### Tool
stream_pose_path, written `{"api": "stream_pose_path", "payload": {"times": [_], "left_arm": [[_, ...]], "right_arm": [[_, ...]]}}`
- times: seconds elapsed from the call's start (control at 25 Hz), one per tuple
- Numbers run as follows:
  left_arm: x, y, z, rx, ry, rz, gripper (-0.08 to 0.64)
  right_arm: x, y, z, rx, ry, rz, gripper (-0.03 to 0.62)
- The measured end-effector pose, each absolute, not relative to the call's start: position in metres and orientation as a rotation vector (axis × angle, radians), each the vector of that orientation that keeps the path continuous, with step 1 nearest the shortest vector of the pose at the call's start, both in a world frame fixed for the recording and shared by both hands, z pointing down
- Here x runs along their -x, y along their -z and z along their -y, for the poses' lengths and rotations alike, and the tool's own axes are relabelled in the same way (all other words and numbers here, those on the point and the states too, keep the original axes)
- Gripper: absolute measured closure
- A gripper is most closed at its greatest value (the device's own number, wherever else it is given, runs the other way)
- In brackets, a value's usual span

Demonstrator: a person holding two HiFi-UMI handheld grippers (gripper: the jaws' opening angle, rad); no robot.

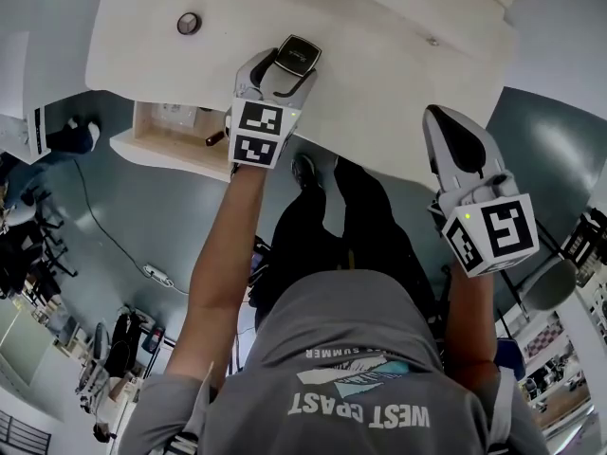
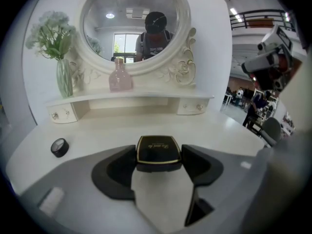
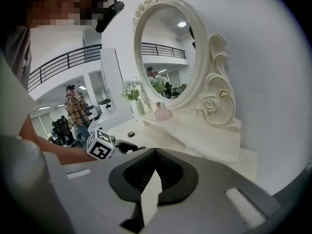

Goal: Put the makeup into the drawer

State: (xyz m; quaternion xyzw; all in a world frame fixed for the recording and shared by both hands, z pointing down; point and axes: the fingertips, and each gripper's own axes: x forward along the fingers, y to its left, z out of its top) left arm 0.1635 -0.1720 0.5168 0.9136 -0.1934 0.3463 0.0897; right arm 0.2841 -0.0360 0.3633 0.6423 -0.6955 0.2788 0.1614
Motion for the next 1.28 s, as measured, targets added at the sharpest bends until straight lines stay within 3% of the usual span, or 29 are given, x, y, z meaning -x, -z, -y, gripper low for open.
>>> {"api": "stream_pose_path", "payload": {"times": [1.28], "left_arm": [[0.058, -0.501, 0.194, -2.510, -0.956, 1.002, 0.268]], "right_arm": [[-0.128, -0.344, 0.089, -1.502, -0.664, 2.179, 0.591]]}}
